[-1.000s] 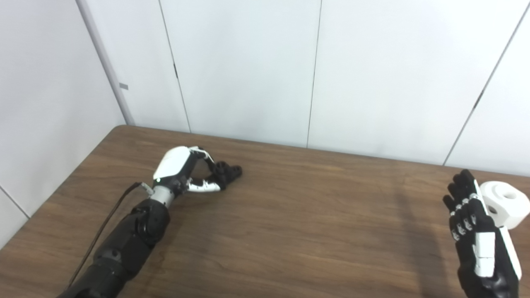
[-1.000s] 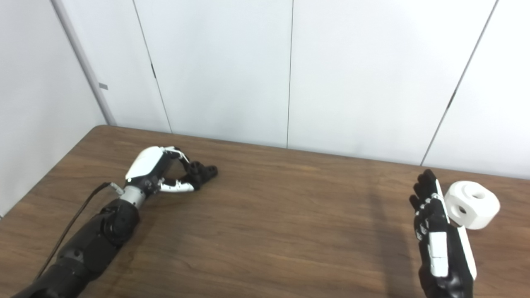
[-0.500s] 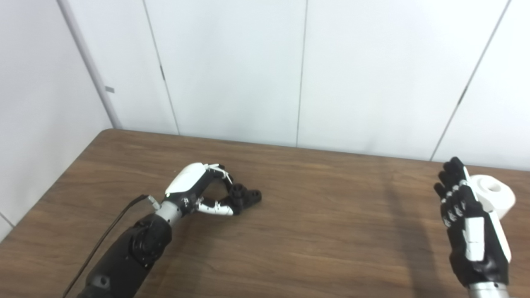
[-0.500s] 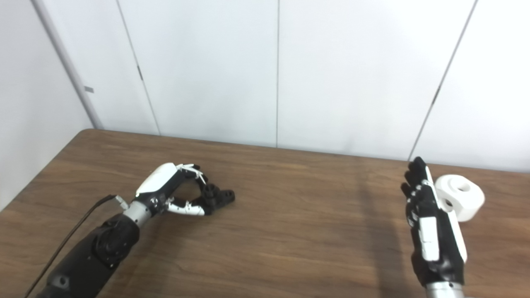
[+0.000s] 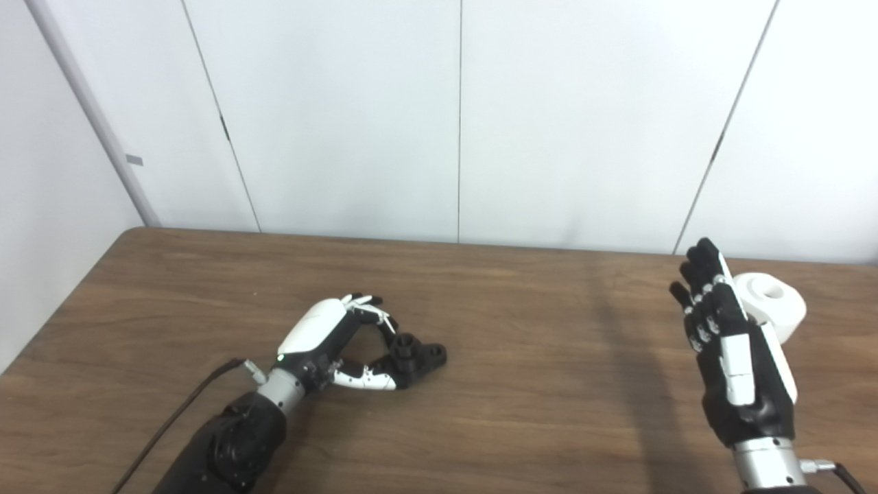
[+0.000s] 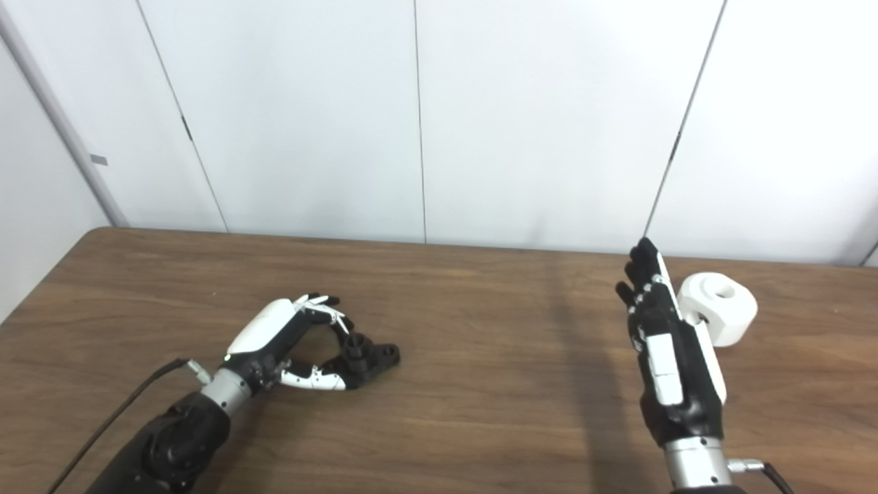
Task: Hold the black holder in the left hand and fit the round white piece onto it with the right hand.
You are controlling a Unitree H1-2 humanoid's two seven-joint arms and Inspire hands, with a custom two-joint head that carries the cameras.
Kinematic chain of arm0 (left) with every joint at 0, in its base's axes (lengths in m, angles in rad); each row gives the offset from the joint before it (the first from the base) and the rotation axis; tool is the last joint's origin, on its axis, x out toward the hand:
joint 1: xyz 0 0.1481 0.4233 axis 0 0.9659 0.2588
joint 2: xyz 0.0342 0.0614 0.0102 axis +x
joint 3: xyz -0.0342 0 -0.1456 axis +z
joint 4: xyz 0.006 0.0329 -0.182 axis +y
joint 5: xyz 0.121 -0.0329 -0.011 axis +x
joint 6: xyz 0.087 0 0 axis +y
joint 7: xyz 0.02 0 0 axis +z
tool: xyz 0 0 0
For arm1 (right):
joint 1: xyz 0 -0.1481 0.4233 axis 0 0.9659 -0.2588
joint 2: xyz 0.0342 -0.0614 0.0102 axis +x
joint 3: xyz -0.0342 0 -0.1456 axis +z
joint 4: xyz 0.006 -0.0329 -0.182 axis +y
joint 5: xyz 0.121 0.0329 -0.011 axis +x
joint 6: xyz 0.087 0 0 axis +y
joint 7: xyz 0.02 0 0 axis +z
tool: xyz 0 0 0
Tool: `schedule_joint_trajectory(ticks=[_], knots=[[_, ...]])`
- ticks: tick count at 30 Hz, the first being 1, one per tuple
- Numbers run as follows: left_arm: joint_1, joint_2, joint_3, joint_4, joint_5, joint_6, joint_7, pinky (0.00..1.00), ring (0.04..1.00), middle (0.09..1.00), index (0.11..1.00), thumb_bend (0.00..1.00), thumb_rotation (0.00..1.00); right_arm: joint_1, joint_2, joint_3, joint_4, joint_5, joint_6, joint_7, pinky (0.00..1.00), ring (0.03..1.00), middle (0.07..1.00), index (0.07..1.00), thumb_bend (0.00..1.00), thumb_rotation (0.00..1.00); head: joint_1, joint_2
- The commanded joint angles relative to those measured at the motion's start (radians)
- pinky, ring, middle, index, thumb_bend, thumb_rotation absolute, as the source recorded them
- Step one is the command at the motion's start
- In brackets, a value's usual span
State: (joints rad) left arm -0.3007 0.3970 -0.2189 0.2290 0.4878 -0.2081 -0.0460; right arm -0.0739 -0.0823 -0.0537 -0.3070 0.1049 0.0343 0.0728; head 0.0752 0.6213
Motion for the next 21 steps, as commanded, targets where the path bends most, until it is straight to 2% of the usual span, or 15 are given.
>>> schedule_joint_trajectory(ticks=[1, 6, 13, 16, 21], knots=[[-0.014, -0.004, -0.004, -0.028, 0.008, -0.029, 0.009, 1.00, 0.926, 0.722, 0.483, 0.52, 0.05, -0.021, 0.006, 0.005, -0.036, -0.001, -0.021, -0.004, 0.97, 1.000, 1.000, 0.996, 0.70, 0.92, -0.011, 0.003], [-0.015, -0.029, -0.013, -0.015, 0.010, -0.059, 0.011, 1.00, 0.952, 0.740, 0.482, 0.52, 0.05, -0.014, 0.012, 0.014, -0.058, -0.023, -0.010, -0.011, 0.98, 1.000, 1.000, 1.000, 0.69, 0.94, -0.046, 0.004], [-0.020, -0.039, -0.043, -0.022, 0.022, -0.075, -0.022, 1.00, 0.991, 0.768, 0.482, 0.52, 0.05, -0.005, 0.031, 0.020, -0.075, -0.071, -0.011, -0.037, 0.97, 1.000, 1.000, 0.989, 0.68, 0.95, -0.093, 0.009], [-0.019, -0.048, -0.052, -0.022, 0.022, -0.079, -0.028, 1.00, 0.993, 0.768, 0.482, 0.52, 0.05, 0.002, 0.038, 0.022, -0.086, -0.082, -0.007, -0.046, 0.94, 0.988, 1.000, 0.980, 0.71, 0.94, -0.112, 0.011], [-0.024, -0.056, -0.055, 0.001, 0.024, -0.099, -0.021, 1.00, 0.980, 0.760, 0.482, 0.52, 0.05, 0.004, 0.043, 0.022, -0.120, -0.090, 0.016, -0.052, 0.96, 1.000, 1.000, 0.987, 0.72, 0.96, -0.150, 0.014]])
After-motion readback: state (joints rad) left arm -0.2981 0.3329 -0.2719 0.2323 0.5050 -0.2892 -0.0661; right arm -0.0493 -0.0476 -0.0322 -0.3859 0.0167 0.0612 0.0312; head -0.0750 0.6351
